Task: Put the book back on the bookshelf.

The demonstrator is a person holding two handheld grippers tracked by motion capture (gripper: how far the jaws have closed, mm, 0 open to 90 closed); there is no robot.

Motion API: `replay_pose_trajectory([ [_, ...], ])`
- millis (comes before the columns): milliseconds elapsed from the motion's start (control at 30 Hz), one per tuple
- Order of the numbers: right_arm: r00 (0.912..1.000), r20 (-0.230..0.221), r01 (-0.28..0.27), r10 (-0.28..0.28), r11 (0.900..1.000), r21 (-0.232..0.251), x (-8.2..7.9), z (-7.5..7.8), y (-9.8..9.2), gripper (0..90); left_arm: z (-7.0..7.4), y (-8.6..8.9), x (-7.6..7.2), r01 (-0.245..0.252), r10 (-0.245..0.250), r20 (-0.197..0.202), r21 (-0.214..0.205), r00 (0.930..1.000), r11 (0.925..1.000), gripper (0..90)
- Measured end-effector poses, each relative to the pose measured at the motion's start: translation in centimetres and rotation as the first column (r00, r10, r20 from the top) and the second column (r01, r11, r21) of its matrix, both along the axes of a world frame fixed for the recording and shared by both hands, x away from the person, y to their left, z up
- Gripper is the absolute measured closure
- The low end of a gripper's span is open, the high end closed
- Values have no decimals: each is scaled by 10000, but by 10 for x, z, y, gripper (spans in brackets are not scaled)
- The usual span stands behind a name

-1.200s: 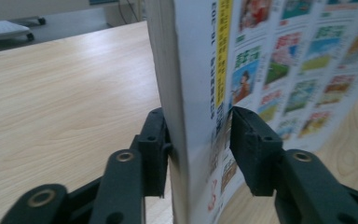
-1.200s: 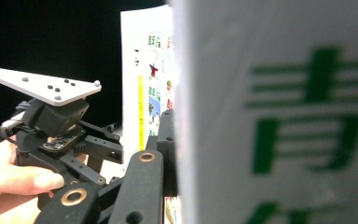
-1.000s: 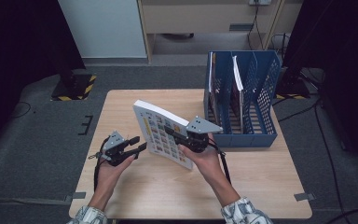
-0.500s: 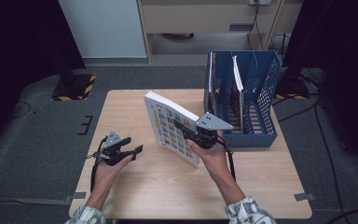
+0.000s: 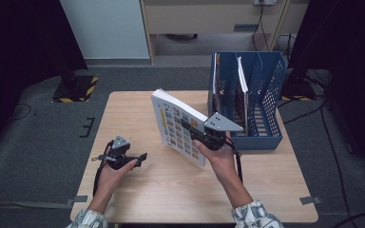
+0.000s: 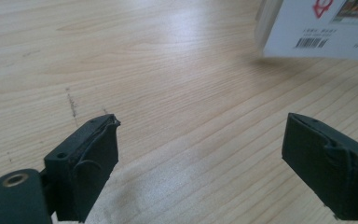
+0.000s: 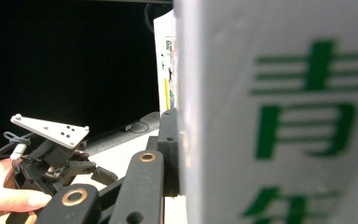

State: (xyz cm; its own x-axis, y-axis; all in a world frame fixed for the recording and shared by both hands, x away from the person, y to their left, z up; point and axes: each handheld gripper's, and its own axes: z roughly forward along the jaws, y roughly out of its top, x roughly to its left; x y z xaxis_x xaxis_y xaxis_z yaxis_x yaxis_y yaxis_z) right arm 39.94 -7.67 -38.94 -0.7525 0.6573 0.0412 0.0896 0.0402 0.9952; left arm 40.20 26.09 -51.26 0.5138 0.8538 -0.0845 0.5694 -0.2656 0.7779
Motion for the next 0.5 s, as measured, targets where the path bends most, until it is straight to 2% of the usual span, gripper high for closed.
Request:
replay_pose_trajectory([
  [267,9999,68,94,-94,9999,37,-1,2,-5,737,-4,0,1,67,-62,-116,459,9999,9989,112],
  [500,9999,93,129,-129,9999,-4,-3,4,-9,737,-5,-1,1,30,-17,-255,523,9997,9986,106],
])
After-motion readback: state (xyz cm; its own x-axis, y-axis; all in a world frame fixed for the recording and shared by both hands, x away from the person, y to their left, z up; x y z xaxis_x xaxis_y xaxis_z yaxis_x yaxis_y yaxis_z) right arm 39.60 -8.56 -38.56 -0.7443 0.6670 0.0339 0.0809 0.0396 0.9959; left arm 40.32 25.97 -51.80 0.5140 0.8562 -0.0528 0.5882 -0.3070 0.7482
